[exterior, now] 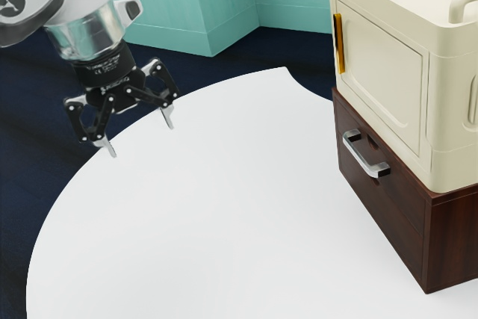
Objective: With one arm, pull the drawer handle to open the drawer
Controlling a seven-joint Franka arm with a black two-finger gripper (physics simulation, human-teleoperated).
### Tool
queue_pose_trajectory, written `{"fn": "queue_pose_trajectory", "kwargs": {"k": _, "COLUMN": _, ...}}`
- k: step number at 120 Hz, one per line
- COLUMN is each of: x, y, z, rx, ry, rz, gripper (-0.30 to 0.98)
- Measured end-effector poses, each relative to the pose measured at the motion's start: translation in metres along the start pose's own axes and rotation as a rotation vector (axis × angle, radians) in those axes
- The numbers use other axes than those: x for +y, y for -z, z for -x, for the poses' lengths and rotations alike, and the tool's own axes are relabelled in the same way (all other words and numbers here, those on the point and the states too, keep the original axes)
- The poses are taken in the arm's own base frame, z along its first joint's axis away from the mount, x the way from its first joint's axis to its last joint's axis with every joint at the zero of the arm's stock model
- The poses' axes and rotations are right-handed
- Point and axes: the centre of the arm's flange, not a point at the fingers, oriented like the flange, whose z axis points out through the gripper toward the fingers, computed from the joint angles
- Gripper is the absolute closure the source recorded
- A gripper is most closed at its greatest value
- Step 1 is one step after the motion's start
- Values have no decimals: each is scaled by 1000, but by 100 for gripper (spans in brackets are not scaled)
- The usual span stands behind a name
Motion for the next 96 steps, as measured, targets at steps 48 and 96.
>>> {"fn": "queue_pose_trajectory", "kwargs": {"k": 48, "x": 74, "y": -53, "z": 30, "rx": 21, "ry": 99, "rz": 66, "gripper": 0}}
{"fn": "queue_pose_trajectory", "kwargs": {"k": 96, "x": 131, "y": -87, "z": 36, "rx": 26, "ry": 192, "rz": 210, "gripper": 0}}
